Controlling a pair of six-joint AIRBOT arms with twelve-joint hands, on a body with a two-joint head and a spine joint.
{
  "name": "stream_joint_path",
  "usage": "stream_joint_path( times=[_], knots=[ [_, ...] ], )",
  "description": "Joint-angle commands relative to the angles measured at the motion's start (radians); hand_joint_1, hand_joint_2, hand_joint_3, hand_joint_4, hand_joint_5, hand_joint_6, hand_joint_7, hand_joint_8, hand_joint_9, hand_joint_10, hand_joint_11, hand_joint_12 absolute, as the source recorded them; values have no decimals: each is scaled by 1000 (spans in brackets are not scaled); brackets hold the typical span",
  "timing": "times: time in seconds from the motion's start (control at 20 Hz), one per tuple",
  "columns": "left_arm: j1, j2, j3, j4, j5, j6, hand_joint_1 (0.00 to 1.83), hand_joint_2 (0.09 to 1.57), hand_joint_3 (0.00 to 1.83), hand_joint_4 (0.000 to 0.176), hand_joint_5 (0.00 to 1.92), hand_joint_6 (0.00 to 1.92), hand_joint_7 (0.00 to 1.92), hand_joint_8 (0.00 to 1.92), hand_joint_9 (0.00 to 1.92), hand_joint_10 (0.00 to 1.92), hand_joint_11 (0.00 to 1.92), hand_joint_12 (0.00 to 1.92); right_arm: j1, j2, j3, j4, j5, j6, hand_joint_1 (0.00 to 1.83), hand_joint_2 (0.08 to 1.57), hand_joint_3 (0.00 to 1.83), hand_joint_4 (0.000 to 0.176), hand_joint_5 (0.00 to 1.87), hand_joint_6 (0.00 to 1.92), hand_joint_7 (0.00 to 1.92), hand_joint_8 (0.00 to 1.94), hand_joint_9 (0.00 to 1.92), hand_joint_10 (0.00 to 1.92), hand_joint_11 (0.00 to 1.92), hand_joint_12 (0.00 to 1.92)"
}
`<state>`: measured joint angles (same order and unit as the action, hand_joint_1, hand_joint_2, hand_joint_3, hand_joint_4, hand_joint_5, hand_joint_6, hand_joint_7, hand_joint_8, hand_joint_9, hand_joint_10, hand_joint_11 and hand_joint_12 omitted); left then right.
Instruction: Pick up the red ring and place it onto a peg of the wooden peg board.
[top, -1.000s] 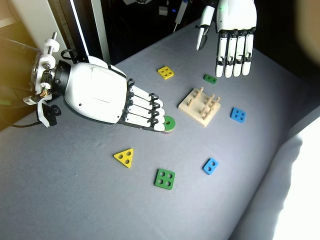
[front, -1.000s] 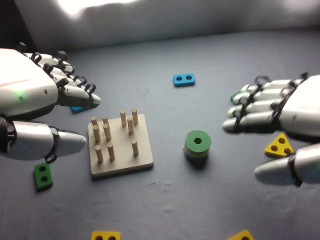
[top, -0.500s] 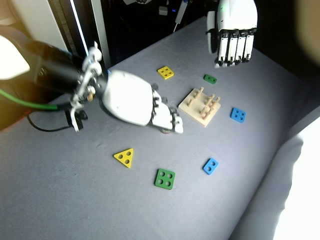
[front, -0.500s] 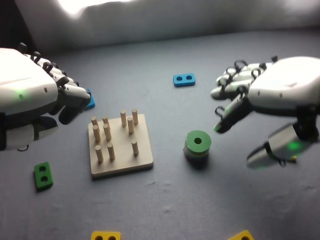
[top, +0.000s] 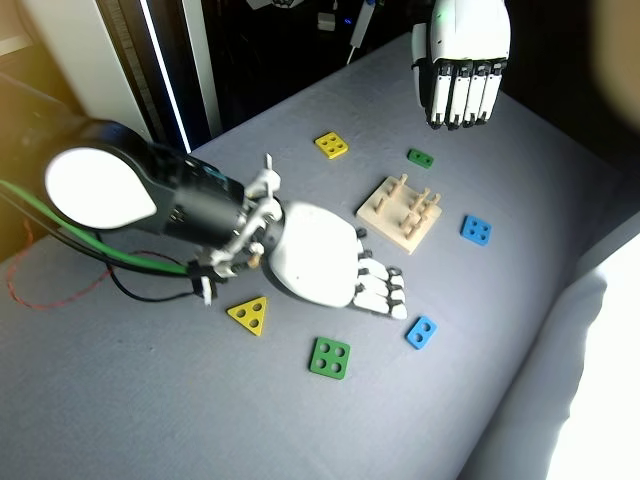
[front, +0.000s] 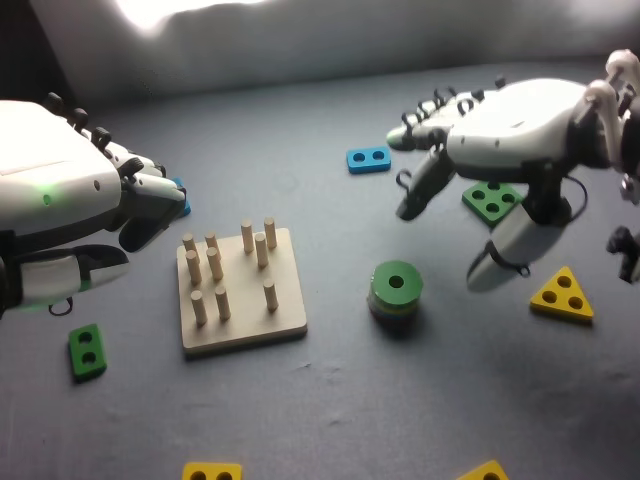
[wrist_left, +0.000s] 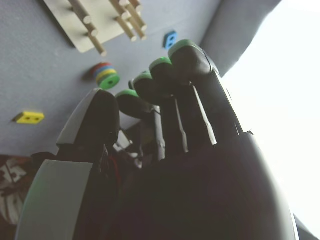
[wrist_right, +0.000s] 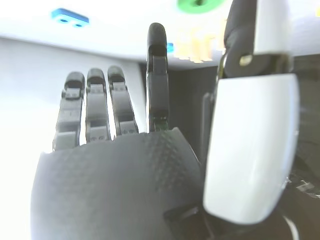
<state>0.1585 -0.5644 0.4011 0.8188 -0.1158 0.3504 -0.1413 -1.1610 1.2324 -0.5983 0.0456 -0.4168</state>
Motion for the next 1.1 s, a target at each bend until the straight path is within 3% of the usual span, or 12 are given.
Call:
stream_joint_path(
  times=[0.0,0.15,0.35,0.45,1.05],
  knots=[
    [-9,16,9,-5,-60,3,747,1525,0,0,370,1921,378,1921,431,1921,538,1921,16,-1,4,7,91,-1,941,743,0,176,654,1,46,10,0,0,0,0],
    [-8,17,13,-3,-60,3,757,1523,0,0,372,1921,389,1921,444,1921,544,1921,15,-26,12,7,95,-60,900,762,0,176,584,0,0,0,0,0,0,0],
    [-8,17,16,-2,-60,3,739,1526,1,0,371,1921,392,1921,443,1921,512,1921,-6,-45,12,7,100,-100,928,739,0,176,645,22,58,20,0,0,0,0],
    [-8,17,18,-2,-60,3,733,1526,0,0,371,1921,391,1921,442,1921,521,1921,-12,-51,12,7,100,-108,886,753,0,176,651,7,115,7,0,0,0,0],
    [-9,17,22,-3,-60,3,736,1524,0,0,375,1921,439,1921,474,1921,523,1921,-55,-92,16,6,130,-123,876,765,2,176,666,10,37,0,0,0,0,0]
  ],
)
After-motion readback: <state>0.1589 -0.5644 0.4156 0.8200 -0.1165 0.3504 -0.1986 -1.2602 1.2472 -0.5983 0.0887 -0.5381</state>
